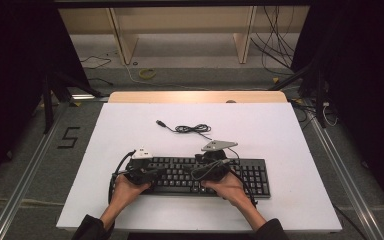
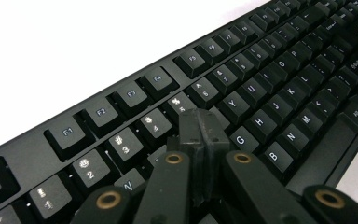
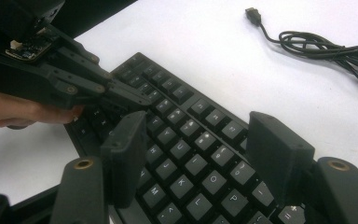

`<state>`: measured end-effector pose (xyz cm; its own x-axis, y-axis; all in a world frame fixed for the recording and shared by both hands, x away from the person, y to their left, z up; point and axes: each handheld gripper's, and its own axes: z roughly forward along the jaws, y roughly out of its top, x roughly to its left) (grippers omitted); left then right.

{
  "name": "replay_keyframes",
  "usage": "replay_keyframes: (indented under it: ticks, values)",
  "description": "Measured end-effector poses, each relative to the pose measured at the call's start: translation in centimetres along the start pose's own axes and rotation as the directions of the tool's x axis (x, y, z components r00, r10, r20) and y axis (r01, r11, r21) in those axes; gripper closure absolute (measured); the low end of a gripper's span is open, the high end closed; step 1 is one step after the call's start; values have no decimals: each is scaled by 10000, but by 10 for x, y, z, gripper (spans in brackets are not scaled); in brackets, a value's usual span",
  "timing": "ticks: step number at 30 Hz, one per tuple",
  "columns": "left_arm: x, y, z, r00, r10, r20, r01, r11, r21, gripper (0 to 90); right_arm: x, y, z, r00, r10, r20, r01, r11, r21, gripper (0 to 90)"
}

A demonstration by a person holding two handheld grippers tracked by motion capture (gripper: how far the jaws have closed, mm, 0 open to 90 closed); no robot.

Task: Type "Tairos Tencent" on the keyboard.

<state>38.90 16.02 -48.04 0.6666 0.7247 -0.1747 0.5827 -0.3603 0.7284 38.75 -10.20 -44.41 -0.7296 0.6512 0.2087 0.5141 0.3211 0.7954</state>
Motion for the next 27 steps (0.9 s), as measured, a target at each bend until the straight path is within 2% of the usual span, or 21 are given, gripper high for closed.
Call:
replay_keyframes:
  ticks: [8,14,18,22,27]
  values:
    - [-1,3,-6,9993,-263,256,268,9994,-211,712,0,0,1,10000,-19,-5,19,10000,19,392]
    - [1,3,-13,9967,-646,482,667,9969,-428,540,0,-1,1,10000,-37,39,37,10000,47,389]
    - [2,2,-18,9959,-712,557,745,9955,-590,418,-1,-1,2,10000,-51,58,51,10000,70,390]
    - [2,1,-22,9949,-782,643,827,9941,-700,377,-1,-1,3,10000,-38,78,37,9999,127,408]
    - [1,0,-30,9940,-824,716,896,9907,-1028,370,-2,-2,3,9999,-67,154,64,9997,229,484]
